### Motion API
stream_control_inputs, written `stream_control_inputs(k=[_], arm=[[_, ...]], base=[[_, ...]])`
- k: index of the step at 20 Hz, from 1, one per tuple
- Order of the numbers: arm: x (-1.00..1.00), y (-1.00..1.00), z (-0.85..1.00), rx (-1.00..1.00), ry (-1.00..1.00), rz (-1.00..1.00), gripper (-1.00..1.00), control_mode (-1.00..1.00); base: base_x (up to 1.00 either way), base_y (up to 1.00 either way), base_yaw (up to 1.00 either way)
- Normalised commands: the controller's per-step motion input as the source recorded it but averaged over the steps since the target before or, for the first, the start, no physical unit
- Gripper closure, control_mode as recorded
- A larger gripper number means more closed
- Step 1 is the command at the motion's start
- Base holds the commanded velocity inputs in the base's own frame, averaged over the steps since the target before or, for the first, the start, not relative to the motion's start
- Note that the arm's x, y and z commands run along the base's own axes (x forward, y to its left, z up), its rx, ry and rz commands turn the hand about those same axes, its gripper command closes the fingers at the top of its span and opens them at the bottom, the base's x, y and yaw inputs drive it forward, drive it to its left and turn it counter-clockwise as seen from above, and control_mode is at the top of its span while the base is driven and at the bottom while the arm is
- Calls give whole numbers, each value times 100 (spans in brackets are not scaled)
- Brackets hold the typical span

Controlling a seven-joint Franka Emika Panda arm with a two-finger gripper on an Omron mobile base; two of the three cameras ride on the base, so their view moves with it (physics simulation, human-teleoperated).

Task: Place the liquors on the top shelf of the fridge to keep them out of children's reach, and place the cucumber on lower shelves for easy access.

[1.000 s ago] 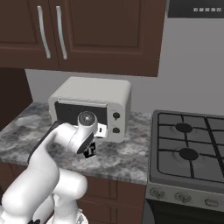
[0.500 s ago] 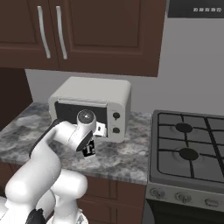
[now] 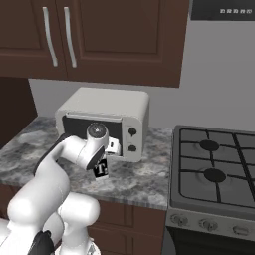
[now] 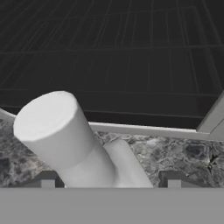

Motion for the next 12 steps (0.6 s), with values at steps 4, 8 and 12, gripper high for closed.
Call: stream_control_inputs(k=[4,8,12], arm=[[0,0,0,0,0,0,100,-100],[0,0,0,0,0,0,100,-100],[-32,-12,46,0,-6,1,100,-100]], base=[[0,0,0],[0,0,0],[0,0,0]])
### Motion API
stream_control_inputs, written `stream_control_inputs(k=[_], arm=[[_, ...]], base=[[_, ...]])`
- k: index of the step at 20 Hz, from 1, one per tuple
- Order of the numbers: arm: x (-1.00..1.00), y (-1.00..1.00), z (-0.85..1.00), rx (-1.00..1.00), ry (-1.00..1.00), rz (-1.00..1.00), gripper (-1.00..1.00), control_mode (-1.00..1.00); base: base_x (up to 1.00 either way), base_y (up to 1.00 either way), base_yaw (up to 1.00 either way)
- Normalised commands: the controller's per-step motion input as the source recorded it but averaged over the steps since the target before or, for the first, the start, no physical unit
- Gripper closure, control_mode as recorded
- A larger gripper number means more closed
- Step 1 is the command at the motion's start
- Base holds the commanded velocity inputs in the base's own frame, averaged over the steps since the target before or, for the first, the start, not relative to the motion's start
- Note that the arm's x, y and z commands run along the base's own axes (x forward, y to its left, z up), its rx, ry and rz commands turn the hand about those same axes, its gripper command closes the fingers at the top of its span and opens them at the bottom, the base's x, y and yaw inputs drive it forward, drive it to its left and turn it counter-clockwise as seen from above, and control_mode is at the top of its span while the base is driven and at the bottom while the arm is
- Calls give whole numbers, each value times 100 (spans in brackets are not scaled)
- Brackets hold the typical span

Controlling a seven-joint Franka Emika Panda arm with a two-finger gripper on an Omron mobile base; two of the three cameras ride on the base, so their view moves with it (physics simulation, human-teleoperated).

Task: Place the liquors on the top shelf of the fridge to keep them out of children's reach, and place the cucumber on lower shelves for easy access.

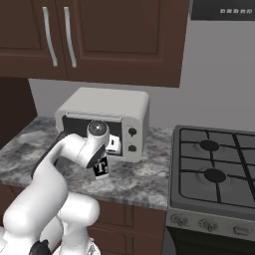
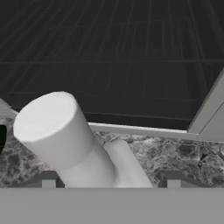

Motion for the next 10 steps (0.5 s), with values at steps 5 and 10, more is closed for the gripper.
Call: stream_control_inputs(k=[5,10], arm=[[-37,-18,91,6,-12,0,100,-100],[-60,-15,77,0,0,0,100,-100]], base=[[0,0,0],[0,0,0]])
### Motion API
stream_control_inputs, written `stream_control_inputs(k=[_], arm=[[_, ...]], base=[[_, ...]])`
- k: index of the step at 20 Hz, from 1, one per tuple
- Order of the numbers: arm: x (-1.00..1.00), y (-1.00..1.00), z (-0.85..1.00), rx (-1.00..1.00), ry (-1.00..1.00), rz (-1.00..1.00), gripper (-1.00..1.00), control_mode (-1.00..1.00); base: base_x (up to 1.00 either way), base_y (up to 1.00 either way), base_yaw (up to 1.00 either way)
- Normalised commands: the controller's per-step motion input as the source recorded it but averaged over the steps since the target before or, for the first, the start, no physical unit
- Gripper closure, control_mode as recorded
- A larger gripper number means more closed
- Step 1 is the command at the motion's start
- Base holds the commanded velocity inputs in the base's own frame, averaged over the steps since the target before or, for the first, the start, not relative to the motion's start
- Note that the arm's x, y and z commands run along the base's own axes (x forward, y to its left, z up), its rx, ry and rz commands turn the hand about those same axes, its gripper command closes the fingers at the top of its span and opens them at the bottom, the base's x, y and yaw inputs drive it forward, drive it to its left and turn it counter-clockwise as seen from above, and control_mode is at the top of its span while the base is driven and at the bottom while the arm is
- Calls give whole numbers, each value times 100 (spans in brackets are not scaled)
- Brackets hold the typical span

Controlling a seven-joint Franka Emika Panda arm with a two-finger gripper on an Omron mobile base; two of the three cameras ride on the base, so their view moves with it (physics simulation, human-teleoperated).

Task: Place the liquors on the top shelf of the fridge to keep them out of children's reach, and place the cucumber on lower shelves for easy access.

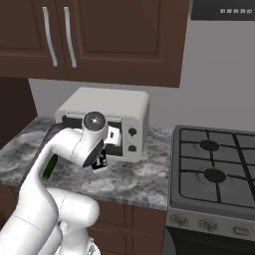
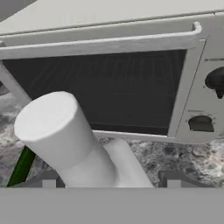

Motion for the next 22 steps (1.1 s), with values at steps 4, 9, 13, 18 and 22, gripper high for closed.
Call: stream_control_inputs(k=[4,9,13,18,22], arm=[[-60,-12,75,0,-1,0,100,-100],[-51,-3,71,0,-2,0,100,-100],[-46,-4,26,0,-6,0,100,-100],[-43,-6,20,0,-8,0,100,-100],[-42,0,35,0,-9,0,100,-100]], base=[[0,0,0],[0,0,0],[0,0,0],[0,0,0],[0,0,0]])
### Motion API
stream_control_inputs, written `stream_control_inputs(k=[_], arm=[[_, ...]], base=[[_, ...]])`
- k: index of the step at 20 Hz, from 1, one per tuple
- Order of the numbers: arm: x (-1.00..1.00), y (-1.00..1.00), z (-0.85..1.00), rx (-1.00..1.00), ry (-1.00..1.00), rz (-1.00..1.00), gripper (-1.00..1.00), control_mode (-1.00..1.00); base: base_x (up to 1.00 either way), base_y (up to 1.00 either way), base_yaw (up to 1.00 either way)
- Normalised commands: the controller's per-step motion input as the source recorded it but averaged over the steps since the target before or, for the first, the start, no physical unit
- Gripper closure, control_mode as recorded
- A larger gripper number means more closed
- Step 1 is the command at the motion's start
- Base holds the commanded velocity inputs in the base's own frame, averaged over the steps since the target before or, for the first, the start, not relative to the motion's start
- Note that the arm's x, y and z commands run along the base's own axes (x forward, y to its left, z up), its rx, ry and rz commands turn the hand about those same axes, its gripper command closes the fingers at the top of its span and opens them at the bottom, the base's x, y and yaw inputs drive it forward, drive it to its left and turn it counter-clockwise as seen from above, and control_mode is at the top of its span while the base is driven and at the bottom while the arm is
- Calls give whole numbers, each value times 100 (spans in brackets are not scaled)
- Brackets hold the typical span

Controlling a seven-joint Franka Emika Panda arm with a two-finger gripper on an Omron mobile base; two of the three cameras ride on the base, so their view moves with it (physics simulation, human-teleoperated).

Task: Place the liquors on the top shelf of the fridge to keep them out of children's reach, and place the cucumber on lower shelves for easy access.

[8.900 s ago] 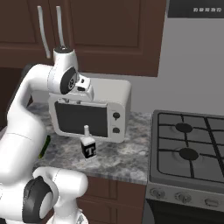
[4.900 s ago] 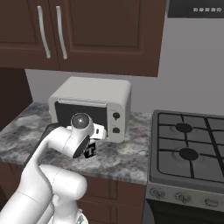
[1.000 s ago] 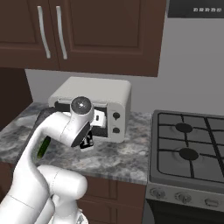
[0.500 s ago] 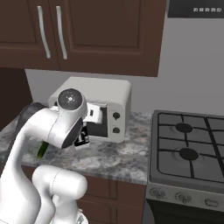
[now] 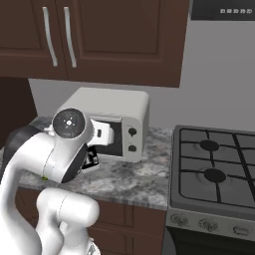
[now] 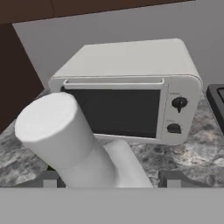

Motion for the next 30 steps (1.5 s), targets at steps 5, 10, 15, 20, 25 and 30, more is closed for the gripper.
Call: stream_control_inputs(k=[5,10,15,20,25,30], arm=[[-32,0,27,0,-5,0,100,-100],[-33,0,33,0,0,0,100,-100],[-21,6,39,0,0,0,100,-100],[-2,19,16,0,0,0,100,-100],[-2,5,0,0,0,0,100,100],[0,0,0,0,0,0,100,100]], base=[[0,0,0],[0,0,0],[0,0,0],[0,0,0],[-16,0,0],[-73,0,7]])
